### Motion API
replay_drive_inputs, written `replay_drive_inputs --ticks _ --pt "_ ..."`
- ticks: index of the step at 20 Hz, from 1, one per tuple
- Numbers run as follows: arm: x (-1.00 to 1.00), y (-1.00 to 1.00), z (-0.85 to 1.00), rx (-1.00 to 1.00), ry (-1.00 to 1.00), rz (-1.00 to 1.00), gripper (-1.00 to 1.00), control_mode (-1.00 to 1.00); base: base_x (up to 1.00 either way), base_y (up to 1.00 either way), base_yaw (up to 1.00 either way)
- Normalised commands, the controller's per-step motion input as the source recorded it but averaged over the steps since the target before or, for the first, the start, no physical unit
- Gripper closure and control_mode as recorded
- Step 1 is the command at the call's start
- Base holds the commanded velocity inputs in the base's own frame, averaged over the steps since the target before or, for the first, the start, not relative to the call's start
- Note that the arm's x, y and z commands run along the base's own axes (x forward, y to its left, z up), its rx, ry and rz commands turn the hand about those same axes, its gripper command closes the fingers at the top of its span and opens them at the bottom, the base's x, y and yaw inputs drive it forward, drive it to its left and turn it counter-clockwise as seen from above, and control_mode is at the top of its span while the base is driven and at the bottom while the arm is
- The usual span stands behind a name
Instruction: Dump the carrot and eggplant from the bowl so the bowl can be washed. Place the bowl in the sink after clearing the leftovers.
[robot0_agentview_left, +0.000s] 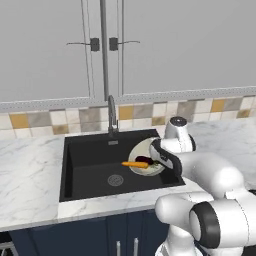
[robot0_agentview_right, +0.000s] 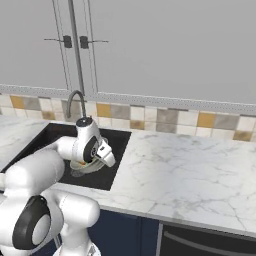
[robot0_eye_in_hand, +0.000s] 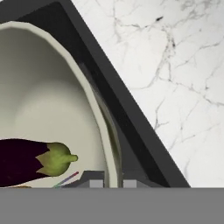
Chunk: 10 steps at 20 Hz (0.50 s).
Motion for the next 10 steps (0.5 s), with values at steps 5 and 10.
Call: replay_drive_inputs --ticks 5,10 --pt "0.32 0.13 -0.21 -0.17 0.00 0.00 1.00 -1.00 0.00 0.00 0.00" --pt "0.47 0.00 -0.04 -0.06 0.00 -0.03 1.00 -1.00 0.00 0.00 0.00"
